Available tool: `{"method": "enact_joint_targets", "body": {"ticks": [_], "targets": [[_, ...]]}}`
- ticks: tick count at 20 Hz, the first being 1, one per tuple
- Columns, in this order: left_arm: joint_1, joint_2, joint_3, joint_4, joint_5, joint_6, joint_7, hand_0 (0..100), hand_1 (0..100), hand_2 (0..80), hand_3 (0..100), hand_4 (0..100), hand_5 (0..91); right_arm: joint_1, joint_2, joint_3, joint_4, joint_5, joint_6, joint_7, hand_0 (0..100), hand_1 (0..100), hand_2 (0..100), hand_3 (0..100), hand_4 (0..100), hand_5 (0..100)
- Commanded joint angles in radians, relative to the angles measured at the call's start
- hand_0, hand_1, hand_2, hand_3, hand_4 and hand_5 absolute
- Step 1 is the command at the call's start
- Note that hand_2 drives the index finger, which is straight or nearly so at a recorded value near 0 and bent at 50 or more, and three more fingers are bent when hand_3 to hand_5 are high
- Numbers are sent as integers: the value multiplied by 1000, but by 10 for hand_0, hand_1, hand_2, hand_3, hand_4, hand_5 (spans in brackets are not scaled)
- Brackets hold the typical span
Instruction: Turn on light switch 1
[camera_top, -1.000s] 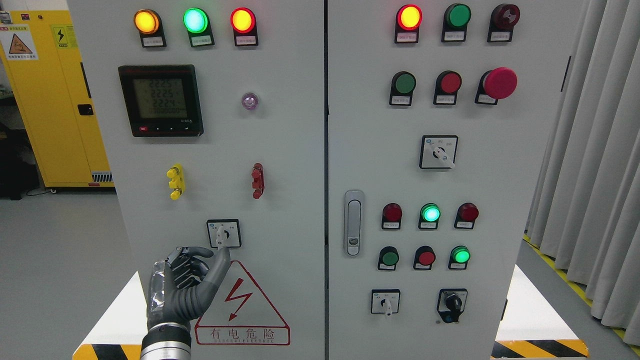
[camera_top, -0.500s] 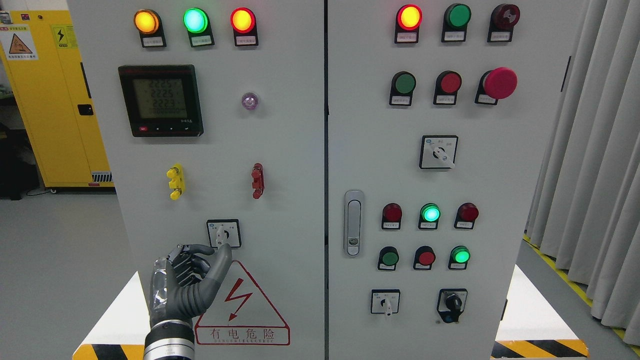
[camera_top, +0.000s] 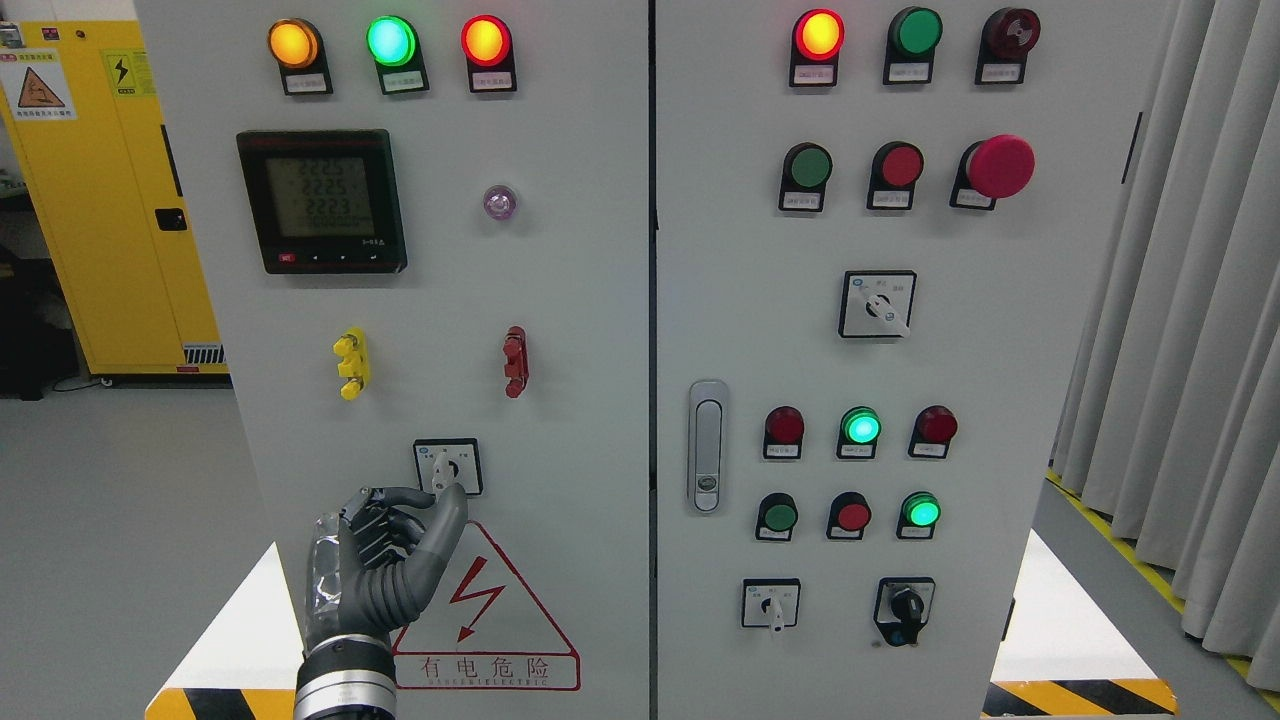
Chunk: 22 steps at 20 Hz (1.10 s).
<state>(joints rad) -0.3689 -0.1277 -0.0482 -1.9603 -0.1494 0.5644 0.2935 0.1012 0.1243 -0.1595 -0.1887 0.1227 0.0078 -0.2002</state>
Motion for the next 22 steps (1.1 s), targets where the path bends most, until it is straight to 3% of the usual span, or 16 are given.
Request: {"method": "enact_joint_targets", "body": {"ticks": [1, 22], "targets": [[-5, -4, -5, 9, -4, 3, 1, 213, 711, 572, 873, 867, 852, 0, 0, 0, 0, 0, 0, 1, 0, 500, 40, 0, 0, 0], [-31, -4, -5, 47, -25, 6, -1, 237, 703, 572, 872, 866, 854, 0, 0, 0, 0, 0, 0, 1, 0, 500, 40, 0, 0, 0]]}}
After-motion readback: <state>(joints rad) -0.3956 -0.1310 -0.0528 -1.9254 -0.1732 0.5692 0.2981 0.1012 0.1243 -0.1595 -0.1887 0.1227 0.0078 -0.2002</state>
